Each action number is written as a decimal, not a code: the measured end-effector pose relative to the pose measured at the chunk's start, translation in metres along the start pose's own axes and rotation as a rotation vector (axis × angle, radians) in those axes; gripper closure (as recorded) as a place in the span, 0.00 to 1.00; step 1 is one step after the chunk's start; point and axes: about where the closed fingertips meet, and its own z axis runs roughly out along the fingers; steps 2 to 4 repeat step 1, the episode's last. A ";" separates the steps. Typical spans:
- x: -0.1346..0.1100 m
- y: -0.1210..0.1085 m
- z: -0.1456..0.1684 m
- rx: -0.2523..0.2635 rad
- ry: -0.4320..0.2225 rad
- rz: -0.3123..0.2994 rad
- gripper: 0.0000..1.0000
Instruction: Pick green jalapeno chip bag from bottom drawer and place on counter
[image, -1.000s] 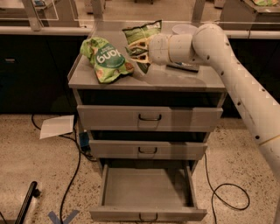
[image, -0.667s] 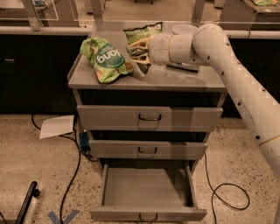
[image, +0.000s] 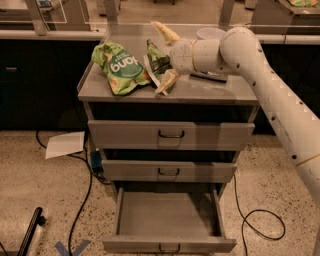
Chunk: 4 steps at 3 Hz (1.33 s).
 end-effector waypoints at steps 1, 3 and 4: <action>0.000 0.000 0.000 0.000 0.000 0.000 0.00; 0.000 0.000 0.000 0.000 0.000 0.000 0.00; 0.000 0.000 0.000 0.000 0.000 0.000 0.00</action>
Offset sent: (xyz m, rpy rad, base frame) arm 0.0000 0.0000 0.0000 0.0000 0.0000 0.0000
